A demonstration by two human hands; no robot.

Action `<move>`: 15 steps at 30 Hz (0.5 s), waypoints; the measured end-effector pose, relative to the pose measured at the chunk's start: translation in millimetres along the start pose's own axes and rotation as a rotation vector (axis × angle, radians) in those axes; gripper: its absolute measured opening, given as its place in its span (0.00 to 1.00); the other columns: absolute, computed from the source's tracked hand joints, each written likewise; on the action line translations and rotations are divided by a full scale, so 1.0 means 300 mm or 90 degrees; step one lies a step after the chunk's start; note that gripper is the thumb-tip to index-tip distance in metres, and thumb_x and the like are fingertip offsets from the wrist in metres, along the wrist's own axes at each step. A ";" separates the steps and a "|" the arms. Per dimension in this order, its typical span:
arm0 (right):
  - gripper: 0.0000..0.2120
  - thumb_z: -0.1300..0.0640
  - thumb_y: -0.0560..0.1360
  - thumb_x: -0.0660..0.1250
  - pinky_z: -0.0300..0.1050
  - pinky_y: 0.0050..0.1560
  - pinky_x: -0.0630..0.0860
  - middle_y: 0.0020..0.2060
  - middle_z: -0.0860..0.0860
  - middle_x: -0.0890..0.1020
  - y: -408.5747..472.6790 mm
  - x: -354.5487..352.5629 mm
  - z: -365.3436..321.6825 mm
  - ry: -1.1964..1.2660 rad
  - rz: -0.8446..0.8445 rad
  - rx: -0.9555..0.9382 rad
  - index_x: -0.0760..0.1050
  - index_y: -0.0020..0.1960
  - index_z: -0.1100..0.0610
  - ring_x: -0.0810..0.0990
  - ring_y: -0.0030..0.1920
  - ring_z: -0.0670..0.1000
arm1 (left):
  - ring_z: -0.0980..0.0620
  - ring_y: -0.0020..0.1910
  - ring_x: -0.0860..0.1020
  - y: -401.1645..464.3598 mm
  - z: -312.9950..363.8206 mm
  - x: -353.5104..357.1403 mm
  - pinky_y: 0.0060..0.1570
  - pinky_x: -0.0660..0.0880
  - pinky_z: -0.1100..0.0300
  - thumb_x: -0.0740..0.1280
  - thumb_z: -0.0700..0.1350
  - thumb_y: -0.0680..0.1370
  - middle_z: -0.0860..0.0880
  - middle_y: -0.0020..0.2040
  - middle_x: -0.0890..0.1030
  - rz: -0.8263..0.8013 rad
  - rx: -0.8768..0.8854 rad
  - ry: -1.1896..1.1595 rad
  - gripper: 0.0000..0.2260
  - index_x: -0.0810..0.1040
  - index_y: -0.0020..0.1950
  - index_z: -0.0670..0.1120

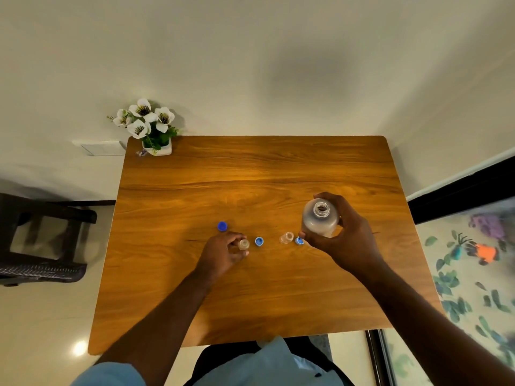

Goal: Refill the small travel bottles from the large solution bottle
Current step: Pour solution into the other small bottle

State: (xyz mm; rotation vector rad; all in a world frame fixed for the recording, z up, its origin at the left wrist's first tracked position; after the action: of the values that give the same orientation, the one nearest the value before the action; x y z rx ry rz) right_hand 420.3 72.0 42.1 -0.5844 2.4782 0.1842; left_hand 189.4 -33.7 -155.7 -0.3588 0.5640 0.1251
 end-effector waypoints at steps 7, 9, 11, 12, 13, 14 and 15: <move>0.36 0.43 0.62 0.80 0.36 0.51 0.78 0.57 0.41 0.80 -0.016 -0.019 0.002 0.004 -0.004 -0.015 0.72 0.67 0.49 0.80 0.57 0.44 | 0.57 0.56 0.80 -0.011 -0.030 0.011 0.55 0.77 0.65 0.81 0.45 0.68 0.52 0.59 0.83 -0.007 -0.054 -0.028 0.28 0.79 0.66 0.50; 0.36 0.43 0.63 0.80 0.38 0.52 0.79 0.57 0.41 0.80 -0.023 -0.031 0.004 0.009 -0.005 -0.018 0.72 0.67 0.49 0.80 0.57 0.44 | 0.58 0.56 0.80 -0.022 -0.032 0.008 0.57 0.78 0.64 0.81 0.44 0.68 0.54 0.59 0.82 -0.002 -0.061 -0.040 0.28 0.78 0.66 0.49; 0.36 0.44 0.63 0.80 0.40 0.53 0.79 0.57 0.41 0.80 -0.028 -0.043 0.008 0.009 -0.006 -0.020 0.72 0.67 0.49 0.80 0.57 0.45 | 0.59 0.56 0.79 -0.032 -0.032 -0.006 0.60 0.79 0.56 0.81 0.44 0.67 0.55 0.58 0.81 0.015 -0.066 -0.055 0.29 0.78 0.67 0.49; 0.36 0.44 0.63 0.80 0.40 0.53 0.79 0.57 0.41 0.80 -0.032 -0.050 0.010 0.009 -0.005 -0.020 0.72 0.67 0.48 0.80 0.57 0.44 | 0.58 0.56 0.79 -0.038 -0.028 -0.017 0.60 0.80 0.53 0.81 0.44 0.67 0.56 0.58 0.81 0.029 -0.065 -0.059 0.30 0.77 0.68 0.49; 0.36 0.44 0.63 0.80 0.39 0.52 0.79 0.57 0.41 0.80 -0.035 -0.058 0.010 0.009 -0.005 -0.022 0.72 0.66 0.48 0.80 0.57 0.44 | 0.57 0.57 0.79 -0.045 -0.020 -0.030 0.60 0.80 0.53 0.82 0.44 0.67 0.55 0.59 0.80 0.045 -0.063 -0.060 0.31 0.77 0.68 0.48; 0.36 0.43 0.63 0.80 0.38 0.52 0.78 0.56 0.40 0.80 -0.037 -0.067 0.011 0.008 -0.004 -0.023 0.72 0.66 0.48 0.80 0.57 0.44 | 0.56 0.57 0.78 -0.053 -0.010 -0.045 0.58 0.79 0.54 0.82 0.45 0.67 0.54 0.61 0.80 0.063 -0.060 -0.055 0.31 0.76 0.69 0.48; 0.36 0.43 0.63 0.80 0.37 0.52 0.78 0.56 0.40 0.80 -0.039 -0.074 0.012 0.006 -0.002 -0.025 0.72 0.66 0.48 0.80 0.57 0.43 | 0.56 0.59 0.77 -0.060 0.002 -0.061 0.57 0.78 0.57 0.82 0.47 0.67 0.53 0.62 0.79 0.083 -0.055 -0.042 0.32 0.76 0.69 0.49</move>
State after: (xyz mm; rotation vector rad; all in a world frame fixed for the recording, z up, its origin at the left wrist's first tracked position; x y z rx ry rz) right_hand 443.8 70.6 51.8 -0.6075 2.4871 0.2294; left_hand 178.2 -50.7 -139.9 -0.4002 0.5175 0.2866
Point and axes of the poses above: each hand's wrist, its own y-axis towards the middle knuckle, its own x-axis out of the palm, z = x × y, the point moved 9 cm from there along y, towards the middle knuckle
